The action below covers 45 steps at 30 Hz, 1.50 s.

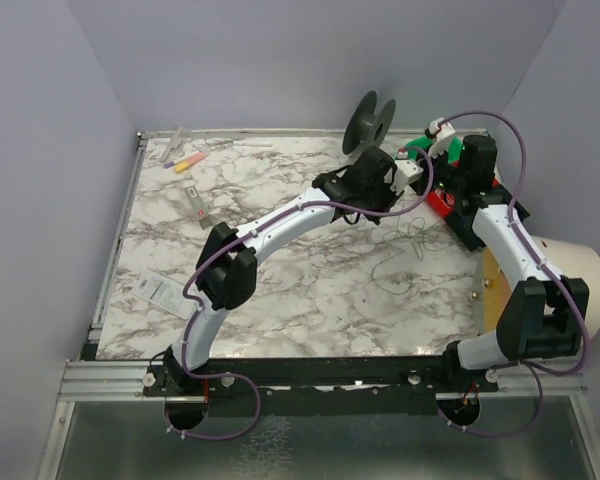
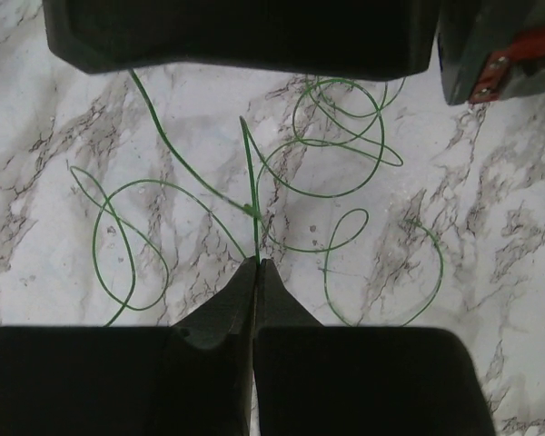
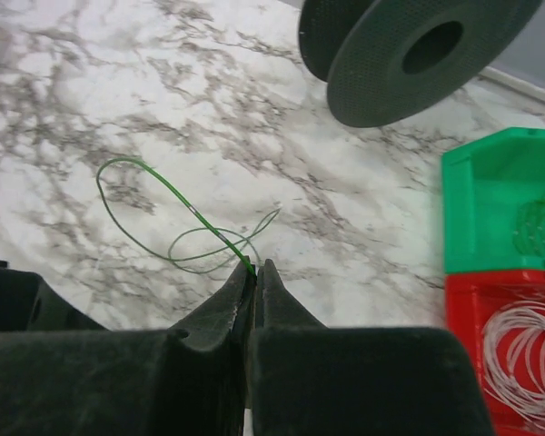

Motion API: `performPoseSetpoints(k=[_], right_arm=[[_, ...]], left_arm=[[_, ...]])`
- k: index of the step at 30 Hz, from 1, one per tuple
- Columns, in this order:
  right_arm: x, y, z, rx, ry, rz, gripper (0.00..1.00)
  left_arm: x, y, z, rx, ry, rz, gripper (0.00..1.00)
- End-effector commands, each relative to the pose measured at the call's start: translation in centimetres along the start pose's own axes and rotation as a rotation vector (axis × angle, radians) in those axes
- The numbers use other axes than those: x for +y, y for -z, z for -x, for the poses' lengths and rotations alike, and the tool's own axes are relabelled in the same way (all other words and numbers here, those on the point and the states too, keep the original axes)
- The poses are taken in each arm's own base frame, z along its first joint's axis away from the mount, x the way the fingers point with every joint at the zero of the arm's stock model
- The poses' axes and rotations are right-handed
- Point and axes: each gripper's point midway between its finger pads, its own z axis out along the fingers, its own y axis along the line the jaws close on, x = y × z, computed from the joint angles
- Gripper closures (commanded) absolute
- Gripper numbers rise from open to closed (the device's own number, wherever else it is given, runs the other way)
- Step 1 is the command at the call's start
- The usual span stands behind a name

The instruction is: Wrap the cables

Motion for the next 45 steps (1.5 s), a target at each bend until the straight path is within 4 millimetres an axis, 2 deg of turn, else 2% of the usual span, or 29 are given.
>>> performPoseSetpoints(k=[1, 3, 10, 15, 24, 27, 33, 40, 41, 42, 45], right_arm=[[3.1, 0.7, -1.2, 0.063, -0.19, 0.218, 1.0], [3.8, 0.5, -1.1, 0.064, -0.234, 0.262, 1.0], [2.3, -0.5, -3.2, 0.103, -0.29, 0.255, 0.99], [0.9, -1.0, -3.3, 0.096, -0.265, 0.183, 0.99], [-3.0, -0.7, -1.2, 0.031, -0.212, -0.044, 1.0], [-2.9, -0.6, -0.4, 0.036, -0.183, -0.025, 1.0], [-2.9, 0.2, 0.8, 0.04, -0.129, -0.015, 1.0], [-3.8, 1.1, 2.6, 0.014, -0.086, -0.076, 1.0], [-3.9, 1.2, 2.9, 0.013, -0.086, -0.085, 1.0], [-4.1, 1.4, 3.3, 0.015, -0.088, -0.094, 1.0], [-4.3, 1.9, 3.9, 0.038, -0.111, -0.111, 0.99]], left_arm=[[1.0, 4.0, 6.5, -0.223, -0.006, 0.059, 1.0], [1.0, 4.2, 6.6, -0.226, -0.011, 0.059, 1.0], [0.6, 5.8, 8.5, -0.272, -0.023, 0.045, 1.0], [-0.2, 6.1, 8.8, -0.274, -0.025, 0.015, 1.0], [-2.9, 5.3, 7.2, -0.223, -0.072, -0.061, 1.0], [-3.1, 4.9, 6.3, -0.198, -0.095, -0.034, 1.0], [-2.0, 4.6, 5.1, -0.168, -0.106, 0.036, 1.0], [-3.1, 4.6, 4.5, -0.155, -0.12, -0.019, 0.99], [-3.3, 4.8, 4.6, -0.158, -0.122, -0.03, 0.89], [-3.5, 5.2, 4.9, -0.165, -0.125, -0.037, 0.75], [-3.5, 7.0, 6.4, -0.194, -0.137, -0.03, 0.22]])
